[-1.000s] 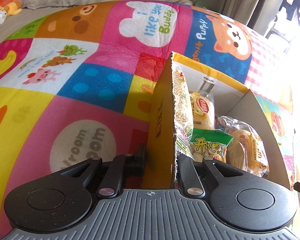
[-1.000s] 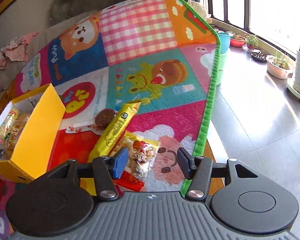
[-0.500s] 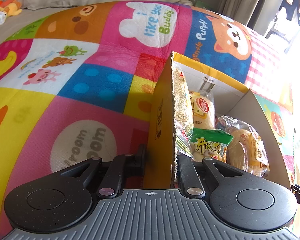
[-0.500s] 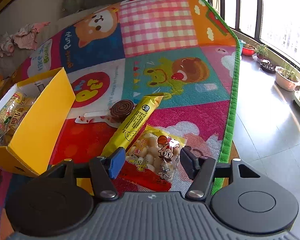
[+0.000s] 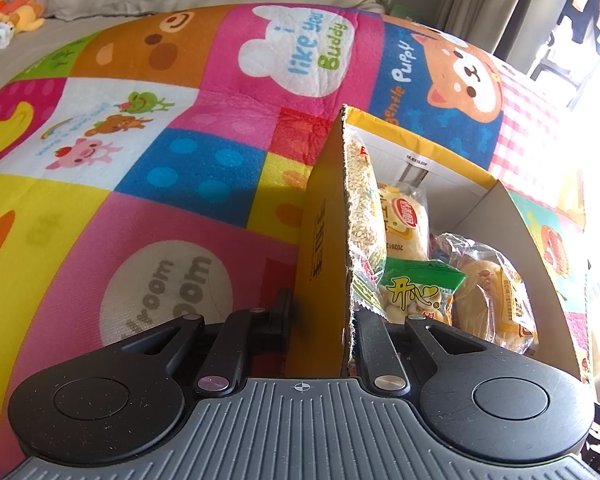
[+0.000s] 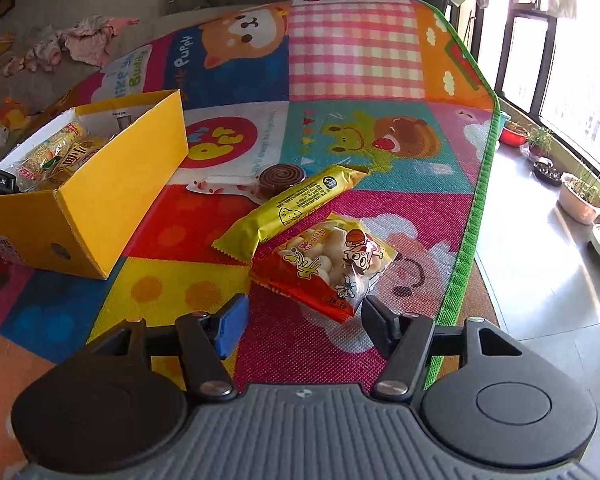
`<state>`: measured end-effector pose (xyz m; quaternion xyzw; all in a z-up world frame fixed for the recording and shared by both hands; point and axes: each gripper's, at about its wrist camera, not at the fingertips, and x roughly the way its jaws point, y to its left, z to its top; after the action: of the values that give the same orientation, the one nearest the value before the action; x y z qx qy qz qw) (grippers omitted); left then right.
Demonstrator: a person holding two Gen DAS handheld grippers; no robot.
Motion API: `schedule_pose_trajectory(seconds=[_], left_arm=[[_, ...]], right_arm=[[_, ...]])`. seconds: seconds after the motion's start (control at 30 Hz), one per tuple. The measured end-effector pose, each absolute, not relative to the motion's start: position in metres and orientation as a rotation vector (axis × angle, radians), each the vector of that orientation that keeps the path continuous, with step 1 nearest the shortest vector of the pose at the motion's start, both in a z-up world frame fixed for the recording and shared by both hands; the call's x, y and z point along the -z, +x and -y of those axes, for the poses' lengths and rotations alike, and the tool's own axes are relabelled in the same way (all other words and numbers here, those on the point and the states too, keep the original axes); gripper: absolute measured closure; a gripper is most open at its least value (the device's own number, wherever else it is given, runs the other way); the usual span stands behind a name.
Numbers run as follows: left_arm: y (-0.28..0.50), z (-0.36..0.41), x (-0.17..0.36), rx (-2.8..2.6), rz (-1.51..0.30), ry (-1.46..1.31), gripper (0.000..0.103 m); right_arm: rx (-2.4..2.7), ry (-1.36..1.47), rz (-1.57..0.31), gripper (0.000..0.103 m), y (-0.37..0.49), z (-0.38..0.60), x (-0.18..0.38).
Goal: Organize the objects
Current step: 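Reach the right gripper toward the yellow stick snack pack, then grasp the yellow stick snack with the right gripper and lift it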
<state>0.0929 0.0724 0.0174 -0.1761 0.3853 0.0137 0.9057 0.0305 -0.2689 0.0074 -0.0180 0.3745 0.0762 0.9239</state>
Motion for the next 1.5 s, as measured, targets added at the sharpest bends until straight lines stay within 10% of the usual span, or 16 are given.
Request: schedule_pose_trajectory(seconds=[1.2, 1.5], left_arm=[[0.092, -0.072, -0.017, -0.028, -0.796, -0.369, 0.087], [0.093, -0.072, -0.016, -0.026, -0.798, -0.376, 0.087]], right_arm=[[-0.077, 0.183, -0.778, 0.037, 0.07, 0.317, -0.034], [-0.082, 0.3, -0.833, 0.051, 0.135, 0.287, -0.032]])
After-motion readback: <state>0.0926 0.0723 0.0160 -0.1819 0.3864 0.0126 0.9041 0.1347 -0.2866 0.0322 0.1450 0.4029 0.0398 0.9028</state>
